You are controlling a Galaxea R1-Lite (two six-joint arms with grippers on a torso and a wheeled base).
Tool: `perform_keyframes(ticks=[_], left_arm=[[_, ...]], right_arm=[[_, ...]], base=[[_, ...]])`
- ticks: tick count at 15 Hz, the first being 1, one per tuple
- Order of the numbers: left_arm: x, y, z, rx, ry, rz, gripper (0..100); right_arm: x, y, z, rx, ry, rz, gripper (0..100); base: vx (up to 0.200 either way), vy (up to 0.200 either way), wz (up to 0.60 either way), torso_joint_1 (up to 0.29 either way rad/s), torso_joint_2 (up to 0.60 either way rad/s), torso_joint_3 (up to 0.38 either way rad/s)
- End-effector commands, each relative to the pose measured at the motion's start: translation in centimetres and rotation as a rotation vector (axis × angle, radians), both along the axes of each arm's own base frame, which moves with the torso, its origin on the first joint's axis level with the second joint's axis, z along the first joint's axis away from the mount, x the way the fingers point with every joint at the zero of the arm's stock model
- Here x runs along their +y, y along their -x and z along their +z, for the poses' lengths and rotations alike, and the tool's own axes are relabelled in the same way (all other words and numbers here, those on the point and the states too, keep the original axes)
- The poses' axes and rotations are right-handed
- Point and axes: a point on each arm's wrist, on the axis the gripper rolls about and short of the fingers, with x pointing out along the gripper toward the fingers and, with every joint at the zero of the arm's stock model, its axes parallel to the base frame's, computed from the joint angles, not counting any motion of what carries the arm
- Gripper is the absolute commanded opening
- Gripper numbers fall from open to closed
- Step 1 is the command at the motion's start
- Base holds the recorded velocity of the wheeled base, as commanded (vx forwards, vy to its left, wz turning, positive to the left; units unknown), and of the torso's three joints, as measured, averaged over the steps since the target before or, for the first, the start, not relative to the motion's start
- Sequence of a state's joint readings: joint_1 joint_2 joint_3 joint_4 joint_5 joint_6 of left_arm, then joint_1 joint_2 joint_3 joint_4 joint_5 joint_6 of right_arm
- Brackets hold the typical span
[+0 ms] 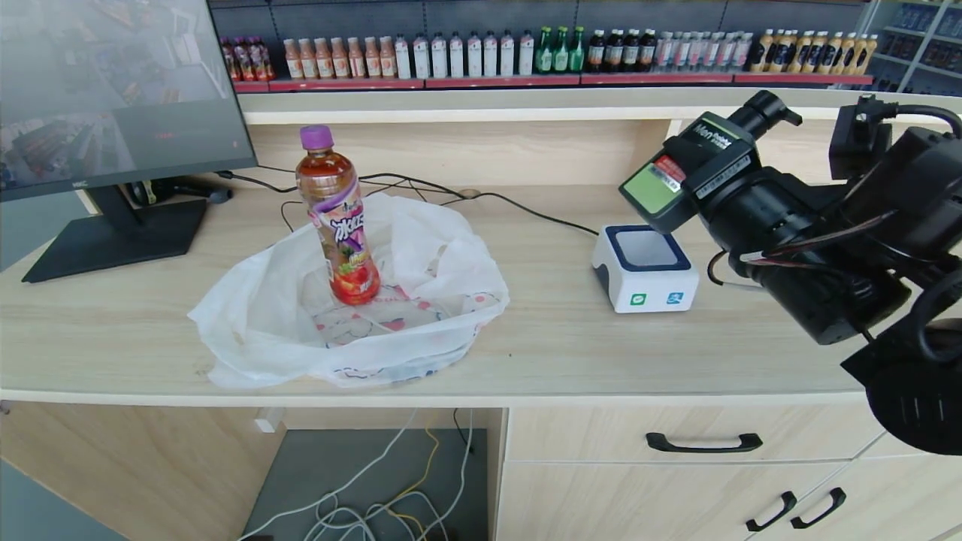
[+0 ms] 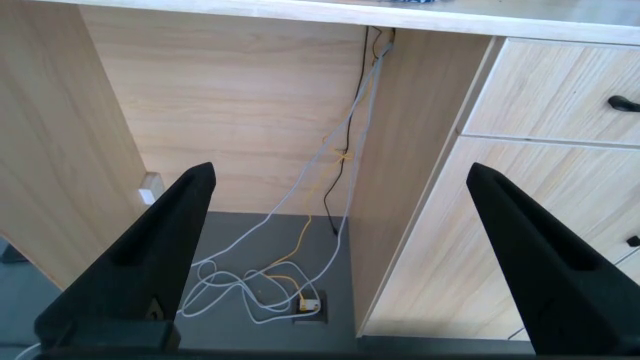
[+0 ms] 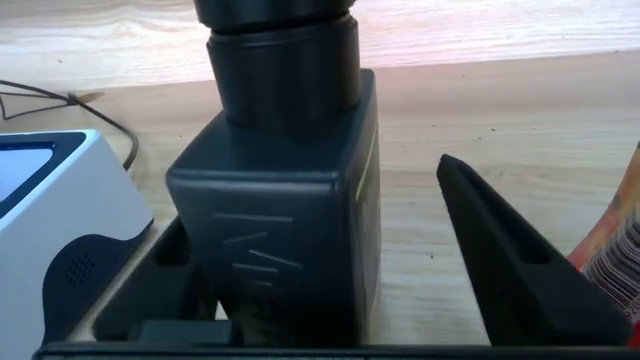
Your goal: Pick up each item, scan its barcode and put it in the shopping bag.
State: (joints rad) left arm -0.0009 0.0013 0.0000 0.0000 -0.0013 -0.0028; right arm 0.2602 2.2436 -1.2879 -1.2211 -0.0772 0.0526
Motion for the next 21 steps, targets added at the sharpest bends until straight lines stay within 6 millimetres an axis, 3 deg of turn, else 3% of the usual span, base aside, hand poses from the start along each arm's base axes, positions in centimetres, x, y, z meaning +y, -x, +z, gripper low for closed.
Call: perform_keyframes(ticks=[1,12,19,21], left_arm=[[0.0,0.0,0.0,0.0,0.0,-0.001,100],[0.0,0.0,0.0,0.0,0.0,-0.001,100],[0.0,0.0,0.0,0.0,0.0,-0.001,100],[0.0,0.0,0.0,0.0,0.0,-0.001,100]], right_arm=[[-0.1,0.0,-0.1,0.005,-0.001,0.0,0],[0.1,0.1,0.2,-0.005,-0.005,0.005,0],[0.5,2.9,5.4,-0.107,-0.042,0.032,0],[0.2,3.6,5.7,-0.106,-0.042,0.031,0]], base=[[0.0,0.0,0.0,0.0,0.0,0.0],[0.0,0.0,0.0,0.0,0.0,0.0],[0.0,0.0,0.0,0.0,0.0,0.0],[0.0,0.0,0.0,0.0,0.0,0.0]])
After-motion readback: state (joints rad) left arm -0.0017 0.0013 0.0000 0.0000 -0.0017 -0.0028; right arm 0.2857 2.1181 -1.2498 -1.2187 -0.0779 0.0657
